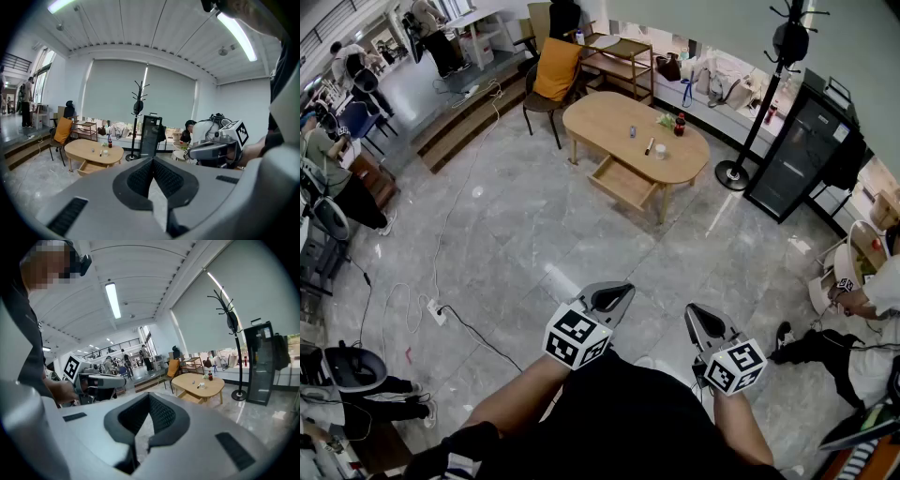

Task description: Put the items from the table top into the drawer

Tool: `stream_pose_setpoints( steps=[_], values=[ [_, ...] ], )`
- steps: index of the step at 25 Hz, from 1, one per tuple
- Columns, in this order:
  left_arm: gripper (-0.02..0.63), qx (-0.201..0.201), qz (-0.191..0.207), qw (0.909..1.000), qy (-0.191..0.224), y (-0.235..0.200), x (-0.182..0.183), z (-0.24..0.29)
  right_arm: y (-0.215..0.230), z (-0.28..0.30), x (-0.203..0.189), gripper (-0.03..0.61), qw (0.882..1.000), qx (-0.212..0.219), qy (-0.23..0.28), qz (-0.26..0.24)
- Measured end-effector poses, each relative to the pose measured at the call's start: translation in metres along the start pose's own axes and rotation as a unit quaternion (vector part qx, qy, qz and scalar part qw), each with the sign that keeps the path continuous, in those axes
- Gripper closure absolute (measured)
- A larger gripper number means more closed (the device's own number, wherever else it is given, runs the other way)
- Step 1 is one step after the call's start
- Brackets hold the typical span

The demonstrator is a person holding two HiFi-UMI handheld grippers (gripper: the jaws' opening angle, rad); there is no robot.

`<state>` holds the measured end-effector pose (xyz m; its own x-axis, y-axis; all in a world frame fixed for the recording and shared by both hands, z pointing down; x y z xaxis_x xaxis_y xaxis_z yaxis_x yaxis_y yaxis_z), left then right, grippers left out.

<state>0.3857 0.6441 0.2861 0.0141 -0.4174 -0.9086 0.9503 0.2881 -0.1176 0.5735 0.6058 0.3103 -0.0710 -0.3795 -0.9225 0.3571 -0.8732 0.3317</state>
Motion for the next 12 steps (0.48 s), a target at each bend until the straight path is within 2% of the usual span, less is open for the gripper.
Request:
stream_pose_setpoints(
  steps=[12],
  values=[
    [0.612, -0.01, -0.004, 0.9999, -0.004, 0.0062, -0.0017, 0.0038, 0.0003, -0.0025, -0.0028, 0.577, 1.0, 0.0, 0.007, 0.003]
  ],
)
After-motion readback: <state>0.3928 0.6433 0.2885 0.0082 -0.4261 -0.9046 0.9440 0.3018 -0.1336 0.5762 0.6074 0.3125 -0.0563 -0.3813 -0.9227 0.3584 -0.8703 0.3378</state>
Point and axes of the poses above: the fingertips, and each gripper's own axes: z forward along the fingers, y to its right, x out of its top, the point moved 5 cm from there along -z, backward along the fingers, and after that the axes turned 7 degrees about x, right-handed, at the moved point
